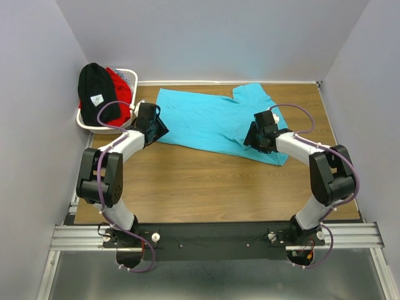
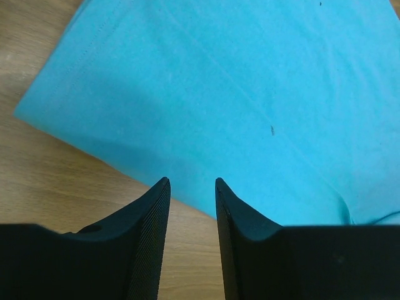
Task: Fold and stack the t-shirts
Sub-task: Fold the tshirt
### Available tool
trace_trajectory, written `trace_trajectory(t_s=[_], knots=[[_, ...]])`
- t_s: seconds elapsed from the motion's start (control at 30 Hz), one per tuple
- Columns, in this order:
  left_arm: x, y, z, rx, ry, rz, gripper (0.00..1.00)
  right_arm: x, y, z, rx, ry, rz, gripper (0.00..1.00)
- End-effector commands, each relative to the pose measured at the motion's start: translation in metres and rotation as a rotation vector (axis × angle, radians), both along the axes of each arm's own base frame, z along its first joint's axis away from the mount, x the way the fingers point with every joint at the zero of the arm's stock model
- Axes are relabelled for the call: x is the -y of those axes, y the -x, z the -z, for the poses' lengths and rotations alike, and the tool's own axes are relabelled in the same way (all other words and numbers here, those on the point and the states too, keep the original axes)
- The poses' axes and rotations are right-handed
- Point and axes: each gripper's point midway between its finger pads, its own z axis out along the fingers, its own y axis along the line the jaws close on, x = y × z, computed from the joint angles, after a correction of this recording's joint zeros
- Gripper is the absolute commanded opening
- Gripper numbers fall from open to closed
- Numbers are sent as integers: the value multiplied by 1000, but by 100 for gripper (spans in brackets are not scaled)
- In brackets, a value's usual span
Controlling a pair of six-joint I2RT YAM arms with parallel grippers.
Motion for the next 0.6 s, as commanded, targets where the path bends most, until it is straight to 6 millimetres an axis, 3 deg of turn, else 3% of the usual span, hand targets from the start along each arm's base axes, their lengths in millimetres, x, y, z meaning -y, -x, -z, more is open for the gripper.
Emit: trace_trajectory(t_s=[0.0,0.2,0.57], knots=[[8,-7,-3,34,7,3,42,-10,-7,6,12,-34,4,64],[15,-5,0,26,12,25,40,-11,-13,15,2,-27,13,54],[17,-4,0,29,10,47,39,-12,-29,13,22,-12,23,35]])
